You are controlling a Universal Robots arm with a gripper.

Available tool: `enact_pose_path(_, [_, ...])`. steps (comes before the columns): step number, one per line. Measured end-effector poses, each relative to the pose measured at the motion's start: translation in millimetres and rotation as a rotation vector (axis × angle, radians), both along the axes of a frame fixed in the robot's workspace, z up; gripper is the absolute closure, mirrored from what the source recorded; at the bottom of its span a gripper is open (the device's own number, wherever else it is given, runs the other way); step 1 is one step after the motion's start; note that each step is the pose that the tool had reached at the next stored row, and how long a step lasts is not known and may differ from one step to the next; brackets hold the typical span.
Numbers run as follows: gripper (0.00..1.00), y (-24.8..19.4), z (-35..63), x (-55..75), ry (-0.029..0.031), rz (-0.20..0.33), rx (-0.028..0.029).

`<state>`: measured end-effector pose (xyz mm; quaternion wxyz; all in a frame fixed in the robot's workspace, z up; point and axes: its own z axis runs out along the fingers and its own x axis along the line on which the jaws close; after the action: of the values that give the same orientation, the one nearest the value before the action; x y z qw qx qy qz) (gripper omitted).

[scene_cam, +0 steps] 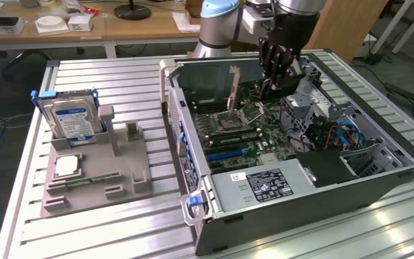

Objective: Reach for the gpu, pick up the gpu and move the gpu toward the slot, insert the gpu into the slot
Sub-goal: 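Insert the gpu into the slot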

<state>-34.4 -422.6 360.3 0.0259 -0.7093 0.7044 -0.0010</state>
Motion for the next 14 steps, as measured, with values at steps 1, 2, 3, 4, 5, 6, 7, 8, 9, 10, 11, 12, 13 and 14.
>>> enact_pose_path(1, [0.72,0.0,0.0,0.0,0.0001,-0.012,-0.0001])
enact_pose_path(2, [0.72,-0.1,0.0,0.0,0.0001,-0.013,-0.0002])
enact_pose_path(3, [0.72,-0.1,0.0,0.0,0.0001,-0.013,-0.0002])
enact_pose_path(4, [0.72,-0.1,0.0,0.0,0.0001,-0.013,-0.0002])
enact_pose_path(5, [0.72,-0.1,0.0,-0.1,0.0001,-0.013,-0.0002])
enact_pose_path(6, [0.72,-0.1,0.0,0.0,0.0001,-0.013,-0.0003])
enact_pose_path(7, [0.72,-0.1,0.0,-0.1,0.0001,-0.013,-0.0002])
enact_pose_path(8, [0.72,-0.1,0.0,0.0,0.0001,-0.013,-0.0002])
enact_pose_path(9, [0.72,-0.1,0.0,-0.1,0.0001,-0.013,-0.0002])
enact_pose_path(10, [0.72,-0.1,0.0,0.0,0.0001,-0.013,-0.0002])
enact_pose_path(11, [0.72,-0.1,0.0,0.0,0.0001,-0.013,-0.0002])
enact_pose_path(12, [0.72,-0.1,0.0,0.0,0.0001,-0.013,-0.0002])
enact_pose_path(13, [0.72,-0.1,0.0,-0.1,0.0001,-0.013,-0.0002])
enact_pose_path(14, [0.72,-0.1,0.0,0.0,0.0001,-0.013,-0.0003])
